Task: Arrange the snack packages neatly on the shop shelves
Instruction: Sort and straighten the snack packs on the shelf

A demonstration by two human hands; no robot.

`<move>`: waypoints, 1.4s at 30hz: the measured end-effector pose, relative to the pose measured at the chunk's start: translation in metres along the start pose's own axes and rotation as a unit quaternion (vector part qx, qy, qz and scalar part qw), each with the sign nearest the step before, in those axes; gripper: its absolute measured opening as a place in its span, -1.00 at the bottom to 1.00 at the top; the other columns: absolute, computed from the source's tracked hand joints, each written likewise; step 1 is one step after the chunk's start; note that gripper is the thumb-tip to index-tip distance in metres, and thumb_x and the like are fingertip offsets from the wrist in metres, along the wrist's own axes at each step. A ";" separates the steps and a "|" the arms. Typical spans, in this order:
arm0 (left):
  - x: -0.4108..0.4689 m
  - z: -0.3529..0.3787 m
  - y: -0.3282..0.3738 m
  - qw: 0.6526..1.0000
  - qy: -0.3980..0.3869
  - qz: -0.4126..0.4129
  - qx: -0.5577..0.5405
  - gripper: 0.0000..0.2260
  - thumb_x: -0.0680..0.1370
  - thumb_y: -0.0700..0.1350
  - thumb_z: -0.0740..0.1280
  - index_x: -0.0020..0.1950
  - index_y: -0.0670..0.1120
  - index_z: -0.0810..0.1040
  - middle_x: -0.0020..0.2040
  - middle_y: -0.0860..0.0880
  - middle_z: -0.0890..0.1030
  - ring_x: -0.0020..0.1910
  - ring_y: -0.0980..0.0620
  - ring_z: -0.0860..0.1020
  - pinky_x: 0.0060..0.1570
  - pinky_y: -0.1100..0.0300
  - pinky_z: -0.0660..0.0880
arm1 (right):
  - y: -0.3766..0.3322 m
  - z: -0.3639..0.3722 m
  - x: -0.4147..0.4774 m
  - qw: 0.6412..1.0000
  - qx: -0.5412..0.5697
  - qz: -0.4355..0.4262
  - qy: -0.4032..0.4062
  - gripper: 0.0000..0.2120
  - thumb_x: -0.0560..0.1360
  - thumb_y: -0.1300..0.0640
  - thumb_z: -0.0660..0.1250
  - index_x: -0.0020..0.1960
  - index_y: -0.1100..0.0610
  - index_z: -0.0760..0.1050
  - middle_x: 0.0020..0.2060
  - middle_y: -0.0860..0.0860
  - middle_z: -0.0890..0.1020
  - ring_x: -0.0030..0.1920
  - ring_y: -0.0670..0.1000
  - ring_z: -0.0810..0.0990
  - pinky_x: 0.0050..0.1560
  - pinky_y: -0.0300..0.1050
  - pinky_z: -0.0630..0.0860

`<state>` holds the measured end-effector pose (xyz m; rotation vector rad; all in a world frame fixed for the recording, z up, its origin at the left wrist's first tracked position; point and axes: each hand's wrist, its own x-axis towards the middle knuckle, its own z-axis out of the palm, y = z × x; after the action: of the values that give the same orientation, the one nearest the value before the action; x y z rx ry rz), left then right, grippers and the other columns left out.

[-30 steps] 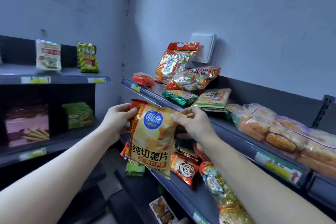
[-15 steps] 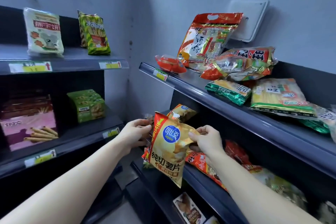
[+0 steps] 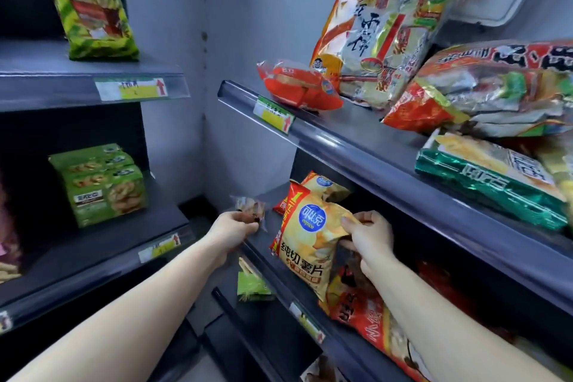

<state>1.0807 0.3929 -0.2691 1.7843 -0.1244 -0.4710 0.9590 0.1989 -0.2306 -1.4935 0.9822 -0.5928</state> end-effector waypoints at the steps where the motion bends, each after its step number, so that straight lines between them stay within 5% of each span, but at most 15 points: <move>1: 0.011 0.003 -0.001 1.000 0.003 -0.001 0.011 -0.87 0.51 -0.23 0.39 0.05 -0.12 0.60 -0.21 -0.02 0.59 -0.31 0.10 0.46 -0.50 0.32 0.33 | 0.002 0.006 0.008 1.000 0.000 0.008 0.002 -0.85 0.47 0.29 0.42 -0.05 0.18 0.46 0.01 0.16 0.58 -0.05 0.11 0.62 -0.37 -0.15 0.56; 5: 0.048 0.008 -0.005 0.996 0.043 -0.008 0.072 -0.81 0.45 -0.17 0.45 0.05 -0.10 0.59 0.04 -0.14 0.62 -0.03 -0.07 0.57 -0.15 0.18 0.50 | 0.003 0.030 0.030 0.999 0.012 0.039 -0.005 -0.79 0.49 0.31 0.38 0.10 0.23 0.45 0.03 0.15 0.55 0.04 0.14 0.60 -0.27 -0.14 0.57; 8: 0.083 0.006 -0.012 0.989 0.066 -0.055 0.124 -0.50 0.39 -0.09 0.50 0.29 -0.20 0.50 0.26 -0.20 0.50 0.18 -0.16 0.50 0.14 0.06 0.51 | 0.003 0.049 0.048 0.998 0.033 0.059 -0.013 -0.75 0.51 0.33 0.34 0.17 0.26 0.41 0.03 0.15 0.53 -0.07 0.07 0.59 -0.18 -0.11 0.57; 11: 0.109 0.004 -0.018 0.988 0.045 -0.088 0.122 -0.54 0.43 -0.10 0.49 0.26 -0.22 0.48 0.13 -0.20 0.57 0.05 -0.16 0.58 0.03 0.08 0.53 | 0.004 0.065 0.064 0.996 0.058 0.062 0.003 -0.77 0.52 0.34 0.33 0.15 0.25 0.41 0.02 0.15 0.53 -0.09 0.05 0.57 -0.22 -0.14 0.56; 14: 0.127 0.005 -0.026 0.990 0.021 -0.082 0.115 -0.84 0.44 -0.14 0.48 -0.13 -0.19 0.56 -0.28 -0.14 0.58 -0.19 -0.12 0.60 -0.07 0.02 0.57 | 0.010 0.079 0.083 0.996 0.064 0.050 0.048 -0.70 0.50 0.30 0.36 0.21 0.25 0.42 0.08 0.13 0.56 0.06 0.11 0.58 -0.04 -0.02 0.60; 16: 0.144 0.004 -0.036 0.990 0.014 -0.081 0.115 -0.83 0.41 -0.18 0.48 -0.32 -0.13 0.53 -0.37 -0.13 0.55 -0.20 -0.16 0.63 -0.05 -0.09 0.60 | 0.014 0.087 0.093 0.996 0.032 0.029 0.084 -0.60 0.46 0.20 0.43 0.25 0.25 0.43 0.15 0.14 0.58 0.11 0.14 0.59 0.13 0.11 0.57; 21: 0.163 0.004 -0.040 0.992 0.027 -0.090 0.083 -0.83 0.44 -0.14 0.45 -0.27 -0.13 0.49 -0.35 -0.12 0.55 -0.39 -0.18 0.62 -0.22 -0.11 0.63 | 0.030 0.091 0.109 0.992 -0.008 0.025 0.124 -0.57 0.42 0.05 0.44 0.22 0.19 0.45 0.11 0.12 0.60 0.07 0.14 0.61 0.09 0.14 0.58; 24: 0.169 0.011 -0.045 0.986 -0.007 -0.097 0.136 -0.67 0.40 0.09 0.50 -0.28 -0.13 0.51 -0.35 -0.11 0.55 -0.45 -0.14 0.56 -0.48 0.14 0.53 | 0.039 0.090 0.113 0.990 -0.001 0.020 0.140 -0.47 0.35 -0.02 0.44 0.25 0.14 0.44 0.15 0.10 0.59 0.10 0.12 0.61 0.10 0.12 0.58; 26: 0.172 0.015 -0.048 0.977 -0.023 -0.090 0.194 -0.60 0.35 0.21 0.49 -0.31 -0.11 0.51 -0.33 -0.09 0.60 -0.39 -0.11 0.58 -0.47 0.23 0.42 | 0.044 0.089 0.114 0.990 0.008 0.021 0.140 -0.46 0.34 -0.02 0.44 0.27 0.11 0.44 0.18 0.08 0.59 0.13 0.11 0.60 0.11 0.12 0.58; 32: 0.177 0.024 -0.052 0.957 -0.008 -0.067 0.282 -0.92 0.43 -0.16 0.38 -0.14 -0.15 0.61 -0.24 -0.09 0.61 -0.12 -0.12 0.62 -0.34 0.19 0.35 | 0.030 0.085 0.096 0.990 0.037 0.031 0.131 -0.62 0.41 0.10 0.45 0.19 0.15 0.50 0.09 0.08 0.62 0.06 0.11 0.63 0.07 0.10 0.61; 35: 0.184 0.022 -0.049 0.960 0.026 -0.043 0.276 -0.86 0.44 -0.21 0.29 -0.04 -0.11 0.59 -0.07 -0.13 0.60 0.04 -0.18 0.57 -0.12 0.16 0.41 | 0.031 0.080 0.094 0.990 0.058 0.041 0.118 -0.68 0.46 0.24 0.42 0.20 0.20 0.50 0.08 0.10 0.62 0.07 0.12 0.63 0.06 0.06 0.62; 38: 0.190 0.016 -0.046 0.970 0.070 -0.004 0.231 -0.92 0.42 -0.15 0.27 -0.12 -0.04 0.51 -0.10 -0.11 0.63 -0.10 -0.21 0.61 -0.04 0.08 0.54 | 0.030 0.079 0.094 0.990 0.079 0.049 0.110 -0.66 0.46 0.32 0.39 0.23 0.19 0.48 0.11 0.10 0.60 0.11 0.11 0.61 -0.01 -0.07 0.62; 42: 0.175 0.003 -0.027 0.971 0.151 0.069 0.174 -0.91 0.50 -0.30 0.23 -0.11 -0.13 0.46 -0.10 -0.14 0.56 -0.09 -0.16 0.51 -0.10 0.11 0.41 | 0.026 0.079 0.089 0.984 0.135 0.076 0.088 -0.59 0.50 0.35 0.35 0.31 0.18 0.41 0.20 0.16 0.54 0.13 0.13 0.59 -0.13 -0.19 0.57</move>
<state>1.2345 0.3400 -0.3387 2.1527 -0.1222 -0.0733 1.0638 0.1687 -0.2848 -1.1309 1.0938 -0.7253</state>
